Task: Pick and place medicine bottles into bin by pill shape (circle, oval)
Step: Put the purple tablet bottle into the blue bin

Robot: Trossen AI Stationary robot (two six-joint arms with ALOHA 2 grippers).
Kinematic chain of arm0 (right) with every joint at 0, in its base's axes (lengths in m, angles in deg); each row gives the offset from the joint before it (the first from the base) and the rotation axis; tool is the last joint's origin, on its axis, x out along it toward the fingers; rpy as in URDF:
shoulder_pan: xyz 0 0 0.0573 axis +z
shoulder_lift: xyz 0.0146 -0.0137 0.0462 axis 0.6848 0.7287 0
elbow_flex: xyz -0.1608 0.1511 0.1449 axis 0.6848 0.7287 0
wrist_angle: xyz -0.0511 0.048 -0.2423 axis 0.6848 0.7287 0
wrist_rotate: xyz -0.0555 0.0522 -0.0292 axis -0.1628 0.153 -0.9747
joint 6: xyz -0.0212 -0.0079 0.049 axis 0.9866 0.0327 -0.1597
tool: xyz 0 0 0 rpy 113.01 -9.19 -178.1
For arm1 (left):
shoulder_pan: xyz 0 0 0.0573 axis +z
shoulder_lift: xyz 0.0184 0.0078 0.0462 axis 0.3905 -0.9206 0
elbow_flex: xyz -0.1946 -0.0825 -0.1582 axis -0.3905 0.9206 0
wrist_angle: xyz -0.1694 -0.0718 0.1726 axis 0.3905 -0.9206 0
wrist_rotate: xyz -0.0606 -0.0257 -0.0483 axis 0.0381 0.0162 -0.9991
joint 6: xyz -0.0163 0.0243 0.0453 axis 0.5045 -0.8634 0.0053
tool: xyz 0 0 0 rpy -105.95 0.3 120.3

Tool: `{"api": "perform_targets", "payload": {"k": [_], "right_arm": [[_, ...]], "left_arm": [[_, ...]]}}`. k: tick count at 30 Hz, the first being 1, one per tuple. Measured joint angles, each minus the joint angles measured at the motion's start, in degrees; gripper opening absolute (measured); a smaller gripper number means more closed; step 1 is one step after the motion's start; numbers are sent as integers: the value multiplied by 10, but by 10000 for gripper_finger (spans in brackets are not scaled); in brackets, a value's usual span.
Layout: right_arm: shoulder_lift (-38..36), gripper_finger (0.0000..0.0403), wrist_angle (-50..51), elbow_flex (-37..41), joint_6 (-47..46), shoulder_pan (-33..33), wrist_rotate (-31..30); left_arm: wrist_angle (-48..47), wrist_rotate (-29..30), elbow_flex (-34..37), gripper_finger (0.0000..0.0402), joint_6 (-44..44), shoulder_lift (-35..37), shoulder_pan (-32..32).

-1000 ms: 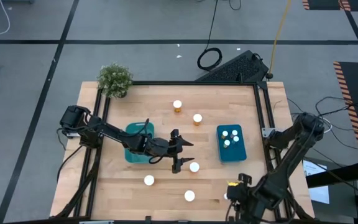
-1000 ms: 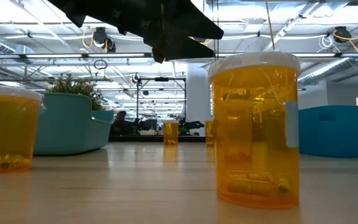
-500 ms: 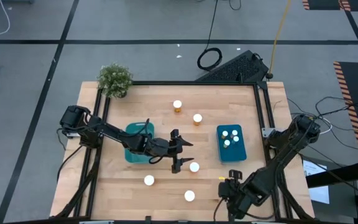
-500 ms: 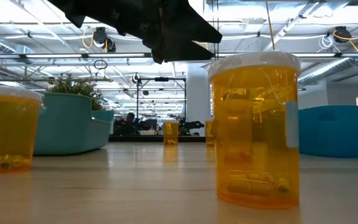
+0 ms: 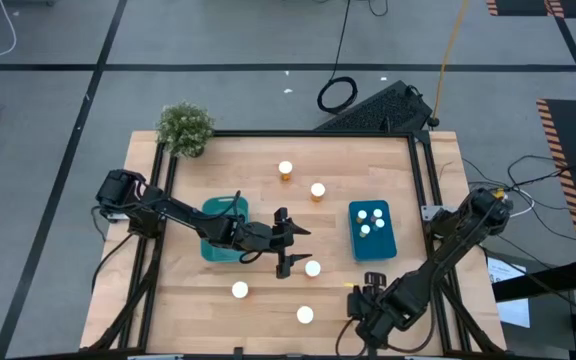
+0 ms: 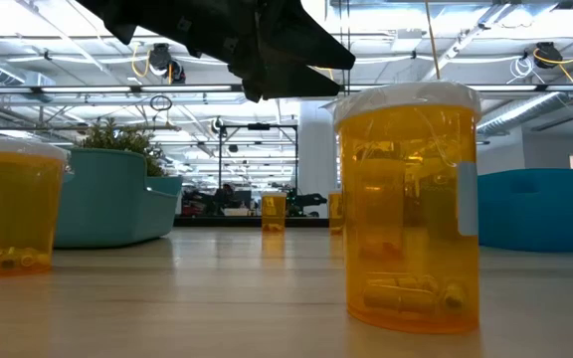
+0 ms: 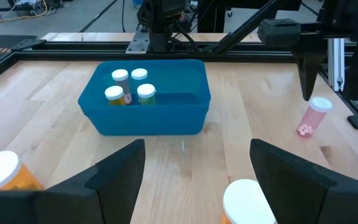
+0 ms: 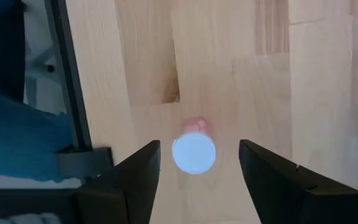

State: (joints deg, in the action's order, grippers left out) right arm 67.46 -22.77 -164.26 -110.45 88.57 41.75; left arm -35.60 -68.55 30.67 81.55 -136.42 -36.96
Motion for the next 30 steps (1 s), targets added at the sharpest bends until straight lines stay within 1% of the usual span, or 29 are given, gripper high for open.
{"api": "perform_targets", "payload": {"k": [7,11,15,22,27,30], "right_arm": [[1,216,-2,1,25,0,0],[1,214,-18,18,25,0,14],[1,213,-33,31,24,0,15],[1,212,-36,32,32,0,14],[1,211,-61,59,28,0,15],[1,203,-66,68,17,0,24]], "left_arm": [[0,0,0,292,0,0,0],[0,0,0,291,0,0,0],[0,0,0,292,0,0,0],[0,3,0,292,-3,0,0],[1,8,0,292,-4,0,0],[1,9,0,292,-4,0,0]]}}
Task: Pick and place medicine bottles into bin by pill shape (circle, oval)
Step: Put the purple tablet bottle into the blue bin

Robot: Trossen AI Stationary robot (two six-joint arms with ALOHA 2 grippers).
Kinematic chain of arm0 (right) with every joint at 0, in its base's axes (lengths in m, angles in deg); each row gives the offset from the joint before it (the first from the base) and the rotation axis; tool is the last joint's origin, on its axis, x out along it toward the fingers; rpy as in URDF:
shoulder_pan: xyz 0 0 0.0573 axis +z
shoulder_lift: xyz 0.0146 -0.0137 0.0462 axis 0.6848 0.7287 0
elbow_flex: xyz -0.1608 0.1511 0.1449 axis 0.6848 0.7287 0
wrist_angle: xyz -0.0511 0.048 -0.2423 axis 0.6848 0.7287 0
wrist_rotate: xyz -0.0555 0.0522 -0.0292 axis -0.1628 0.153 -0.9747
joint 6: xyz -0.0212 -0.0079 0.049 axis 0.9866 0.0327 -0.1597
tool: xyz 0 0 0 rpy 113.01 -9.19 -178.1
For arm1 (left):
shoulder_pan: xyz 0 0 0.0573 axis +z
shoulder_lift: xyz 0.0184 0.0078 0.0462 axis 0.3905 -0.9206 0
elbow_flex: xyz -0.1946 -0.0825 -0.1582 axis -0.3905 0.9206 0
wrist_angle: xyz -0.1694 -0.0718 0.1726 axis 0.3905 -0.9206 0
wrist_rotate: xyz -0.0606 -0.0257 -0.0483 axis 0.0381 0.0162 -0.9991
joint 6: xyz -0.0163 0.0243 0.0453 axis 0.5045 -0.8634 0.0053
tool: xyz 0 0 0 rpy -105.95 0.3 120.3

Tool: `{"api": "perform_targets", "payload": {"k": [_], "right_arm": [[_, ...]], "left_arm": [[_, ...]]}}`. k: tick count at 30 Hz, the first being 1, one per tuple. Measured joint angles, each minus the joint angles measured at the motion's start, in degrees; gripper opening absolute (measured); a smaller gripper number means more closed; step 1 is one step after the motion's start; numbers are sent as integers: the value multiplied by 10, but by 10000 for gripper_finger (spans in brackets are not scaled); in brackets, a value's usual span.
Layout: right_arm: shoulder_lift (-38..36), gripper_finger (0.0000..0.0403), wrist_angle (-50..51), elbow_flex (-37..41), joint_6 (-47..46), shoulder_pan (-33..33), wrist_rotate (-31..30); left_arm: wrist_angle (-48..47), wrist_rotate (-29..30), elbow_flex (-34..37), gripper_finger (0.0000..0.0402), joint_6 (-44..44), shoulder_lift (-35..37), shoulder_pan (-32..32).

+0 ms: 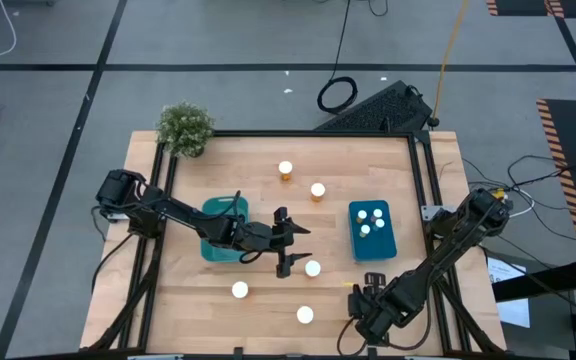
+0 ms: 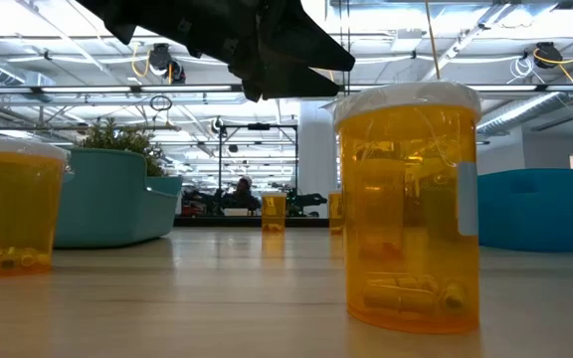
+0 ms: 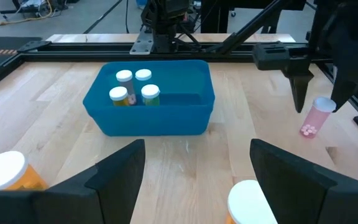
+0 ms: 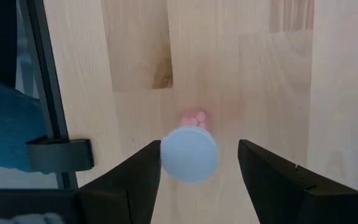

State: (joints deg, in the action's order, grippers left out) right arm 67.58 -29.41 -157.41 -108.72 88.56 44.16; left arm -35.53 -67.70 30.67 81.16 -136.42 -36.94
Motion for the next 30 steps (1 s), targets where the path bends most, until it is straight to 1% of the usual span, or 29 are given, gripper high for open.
{"api": "perform_targets", "payload": {"k": [10,13,16,20,25,30], "right_arm": [[0,131,-5,0,-5,0,3],[0,116,-6,0,-5,0,3],[-1,111,-6,0,-5,0,3],[-14,116,-6,0,-7,-5,3],[-48,118,-2,0,-10,-20,1],[-96,116,37,0,-16,-45,2]], "left_arm": [[0,1,0,292,0,0,0],[0,1,0,292,0,0,0],[0,1,0,292,-1,0,0],[0,1,0,292,-1,0,0],[0,2,0,292,-4,0,2],[0,2,0,292,-8,0,2]]}}
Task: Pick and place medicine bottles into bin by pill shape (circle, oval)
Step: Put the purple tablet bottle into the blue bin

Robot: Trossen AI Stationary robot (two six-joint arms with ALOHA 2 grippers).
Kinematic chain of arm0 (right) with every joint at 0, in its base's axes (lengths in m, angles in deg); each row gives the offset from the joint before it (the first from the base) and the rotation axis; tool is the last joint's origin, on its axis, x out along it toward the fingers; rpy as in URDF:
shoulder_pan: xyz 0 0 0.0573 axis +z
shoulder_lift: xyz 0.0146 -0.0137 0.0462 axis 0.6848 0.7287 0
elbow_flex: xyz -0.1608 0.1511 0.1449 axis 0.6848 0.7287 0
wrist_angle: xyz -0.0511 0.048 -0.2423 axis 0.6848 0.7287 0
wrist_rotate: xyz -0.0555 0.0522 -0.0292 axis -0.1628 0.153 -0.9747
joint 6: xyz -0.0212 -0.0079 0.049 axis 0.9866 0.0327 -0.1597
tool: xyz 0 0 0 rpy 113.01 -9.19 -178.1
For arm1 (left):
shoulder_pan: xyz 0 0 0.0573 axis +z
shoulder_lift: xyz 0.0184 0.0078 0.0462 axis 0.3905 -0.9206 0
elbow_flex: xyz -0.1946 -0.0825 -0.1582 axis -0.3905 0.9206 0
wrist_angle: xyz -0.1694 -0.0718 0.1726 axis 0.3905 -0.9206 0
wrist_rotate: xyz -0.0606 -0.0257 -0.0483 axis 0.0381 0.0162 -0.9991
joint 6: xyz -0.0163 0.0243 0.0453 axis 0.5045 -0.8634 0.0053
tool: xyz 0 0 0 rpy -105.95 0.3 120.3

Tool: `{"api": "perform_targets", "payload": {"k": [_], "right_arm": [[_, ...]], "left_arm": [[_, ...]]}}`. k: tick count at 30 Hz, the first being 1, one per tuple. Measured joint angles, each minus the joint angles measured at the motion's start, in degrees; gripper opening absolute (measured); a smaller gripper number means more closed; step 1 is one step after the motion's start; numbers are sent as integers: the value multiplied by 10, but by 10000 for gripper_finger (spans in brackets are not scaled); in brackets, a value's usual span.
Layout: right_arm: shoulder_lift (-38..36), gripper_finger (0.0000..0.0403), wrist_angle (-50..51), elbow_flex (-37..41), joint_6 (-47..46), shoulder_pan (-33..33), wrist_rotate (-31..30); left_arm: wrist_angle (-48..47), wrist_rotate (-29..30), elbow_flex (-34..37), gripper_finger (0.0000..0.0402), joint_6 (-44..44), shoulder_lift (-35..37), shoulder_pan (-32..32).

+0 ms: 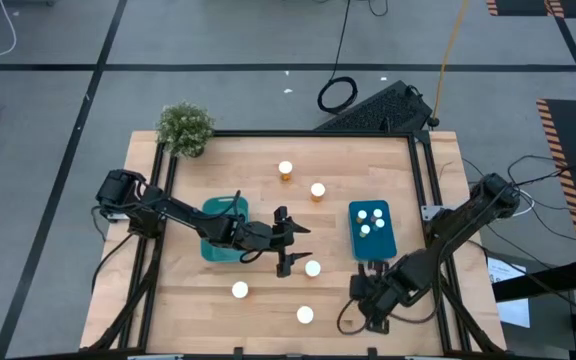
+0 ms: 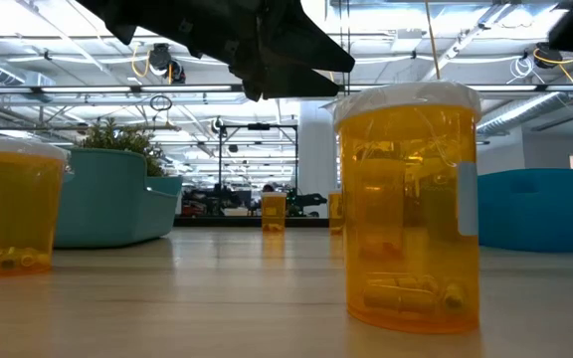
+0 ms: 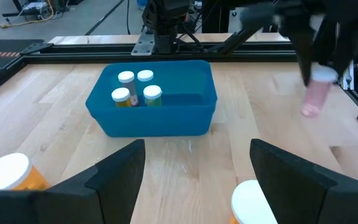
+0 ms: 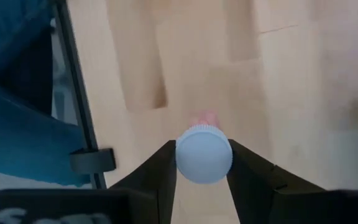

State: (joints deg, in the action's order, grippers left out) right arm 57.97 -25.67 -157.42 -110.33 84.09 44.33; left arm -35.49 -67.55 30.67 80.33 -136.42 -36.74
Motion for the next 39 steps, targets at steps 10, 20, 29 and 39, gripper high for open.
{"api": "perform_targets", "payload": {"k": [10,20,29,39], "right_arm": [[-128,118,151,0,6,-81,-20],[-200,118,229,0,36,-149,-44],[-203,118,282,0,76,-181,-44],[-202,118,281,28,71,-184,-44]], "left_arm": [[3,0,0,292,-2,0,0],[4,0,0,292,-2,0,1],[5,0,0,292,-1,0,1],[5,0,0,292,0,0,1]]}}
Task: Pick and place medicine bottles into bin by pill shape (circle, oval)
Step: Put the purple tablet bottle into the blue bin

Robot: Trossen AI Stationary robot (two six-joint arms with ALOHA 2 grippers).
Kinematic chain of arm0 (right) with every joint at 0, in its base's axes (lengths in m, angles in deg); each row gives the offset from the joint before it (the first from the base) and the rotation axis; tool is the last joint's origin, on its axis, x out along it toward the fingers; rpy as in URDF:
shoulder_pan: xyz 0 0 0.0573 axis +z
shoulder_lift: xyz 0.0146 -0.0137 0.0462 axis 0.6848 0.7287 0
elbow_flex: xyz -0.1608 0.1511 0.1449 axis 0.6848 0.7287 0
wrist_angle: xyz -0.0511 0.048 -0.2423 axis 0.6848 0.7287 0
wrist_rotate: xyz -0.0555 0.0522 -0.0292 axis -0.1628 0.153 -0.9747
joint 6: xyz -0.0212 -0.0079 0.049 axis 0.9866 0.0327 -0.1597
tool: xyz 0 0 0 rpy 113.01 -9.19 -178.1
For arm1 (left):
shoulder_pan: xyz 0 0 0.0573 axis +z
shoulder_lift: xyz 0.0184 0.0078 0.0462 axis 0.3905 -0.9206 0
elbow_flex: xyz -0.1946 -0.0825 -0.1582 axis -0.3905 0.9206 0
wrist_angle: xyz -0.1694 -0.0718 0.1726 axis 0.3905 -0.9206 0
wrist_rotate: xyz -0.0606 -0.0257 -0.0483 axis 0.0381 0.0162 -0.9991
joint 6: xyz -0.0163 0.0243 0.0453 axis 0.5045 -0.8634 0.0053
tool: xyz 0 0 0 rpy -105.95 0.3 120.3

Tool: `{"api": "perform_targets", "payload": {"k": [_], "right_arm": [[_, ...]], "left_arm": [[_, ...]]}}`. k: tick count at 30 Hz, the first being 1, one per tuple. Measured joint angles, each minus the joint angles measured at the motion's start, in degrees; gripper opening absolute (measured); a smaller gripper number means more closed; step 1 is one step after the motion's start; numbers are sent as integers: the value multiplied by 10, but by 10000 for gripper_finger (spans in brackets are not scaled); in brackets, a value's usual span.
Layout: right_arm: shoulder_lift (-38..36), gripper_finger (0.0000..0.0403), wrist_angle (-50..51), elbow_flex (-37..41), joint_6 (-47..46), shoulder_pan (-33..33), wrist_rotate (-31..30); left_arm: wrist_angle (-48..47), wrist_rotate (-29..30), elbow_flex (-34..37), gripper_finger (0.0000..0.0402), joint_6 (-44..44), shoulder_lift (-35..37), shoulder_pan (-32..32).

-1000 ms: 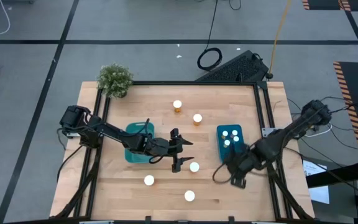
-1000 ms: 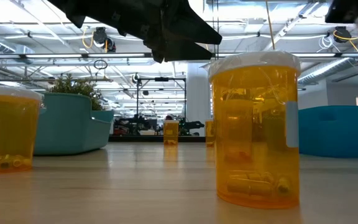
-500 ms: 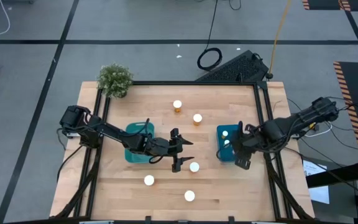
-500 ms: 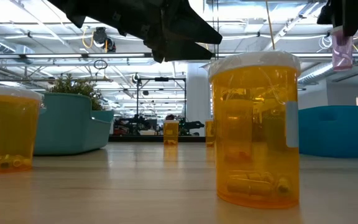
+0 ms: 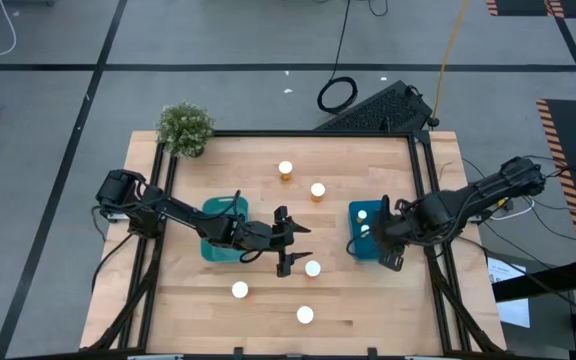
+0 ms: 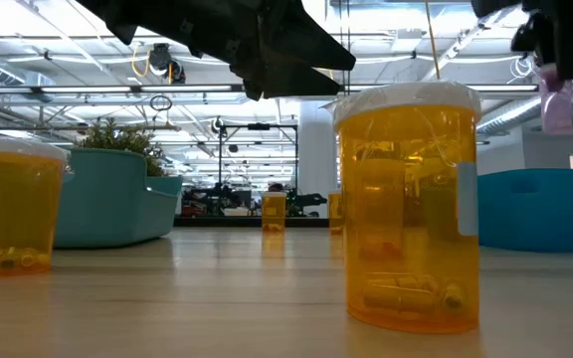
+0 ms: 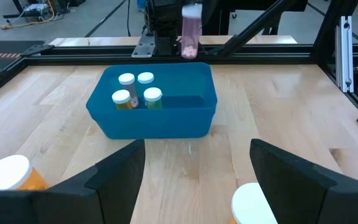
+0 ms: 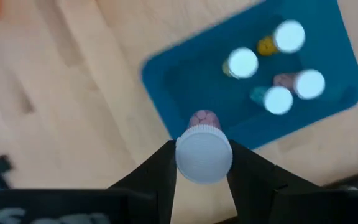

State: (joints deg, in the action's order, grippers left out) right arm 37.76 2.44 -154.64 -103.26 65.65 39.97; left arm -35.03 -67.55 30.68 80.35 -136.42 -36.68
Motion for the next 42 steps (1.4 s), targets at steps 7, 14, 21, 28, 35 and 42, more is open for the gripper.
{"api": "perform_targets", "payload": {"k": [7,14,21,28,35,42], "right_arm": [[0,118,-20,63,-18,-5,0],[-1,119,-88,123,-13,-26,0],[0,119,-160,187,0,-44,2],[0,119,-207,229,2,-52,28],[0,130,-230,243,0,-52,27],[0,163,-229,243,2,-52,15]], "left_arm": [[0,0,0,292,0,0,0],[0,0,0,292,0,0,0],[0,0,0,292,-1,0,0],[1,0,0,292,-1,0,0],[0,0,0,292,-1,0,0],[0,0,0,292,-1,0,0]]}}
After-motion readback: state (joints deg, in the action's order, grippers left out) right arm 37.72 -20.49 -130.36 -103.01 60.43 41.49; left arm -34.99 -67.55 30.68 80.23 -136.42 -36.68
